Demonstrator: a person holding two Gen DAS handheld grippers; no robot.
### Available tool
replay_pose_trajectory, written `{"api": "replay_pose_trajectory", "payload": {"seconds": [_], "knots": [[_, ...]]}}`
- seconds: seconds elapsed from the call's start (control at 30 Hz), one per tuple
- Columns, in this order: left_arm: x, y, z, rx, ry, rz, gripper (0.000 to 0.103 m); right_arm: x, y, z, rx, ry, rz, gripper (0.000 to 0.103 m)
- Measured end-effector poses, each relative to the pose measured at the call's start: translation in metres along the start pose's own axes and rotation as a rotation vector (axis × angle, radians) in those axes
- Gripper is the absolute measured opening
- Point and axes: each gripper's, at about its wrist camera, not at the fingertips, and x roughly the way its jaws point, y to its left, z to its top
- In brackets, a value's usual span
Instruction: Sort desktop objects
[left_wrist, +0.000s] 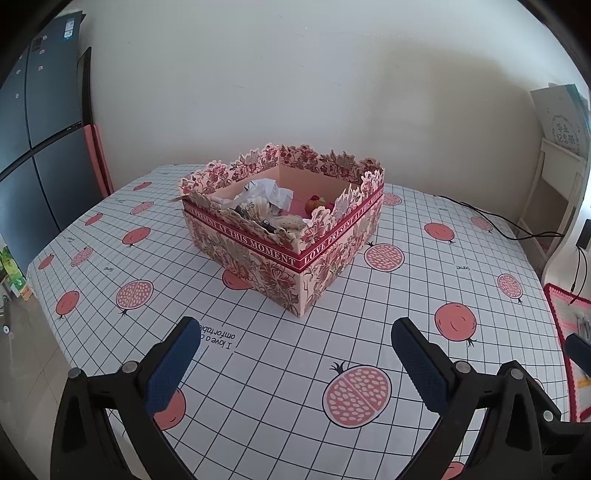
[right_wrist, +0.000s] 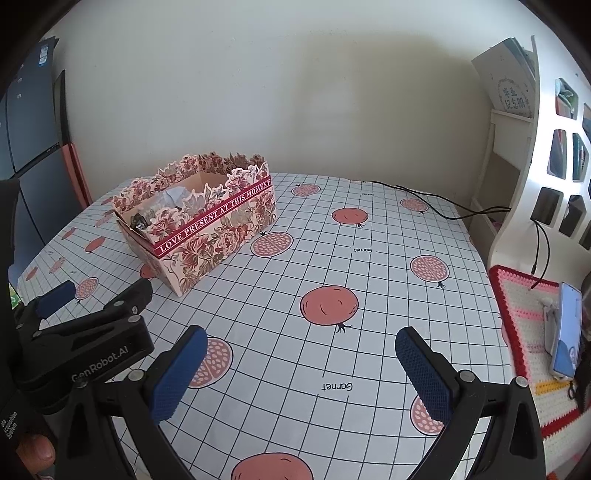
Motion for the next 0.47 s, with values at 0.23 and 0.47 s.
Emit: {"api": "replay_pose_trajectory", "payload": {"seconds": [0.23, 0.47], "knots": [[0.0, 0.0016, 0.0, -0.002, 0.0, 0.005, 0.103, 0.0003, 0.001, -0.0002, 0.001, 0.0, 0.001, 0.103], [-0.0004, 0.0026, 0.0002, -0.002, -0.002, 0.012, 0.103, 0.001, 0.0015, 0.0, 0.0, 0.0, 0.001, 0.103]]}}
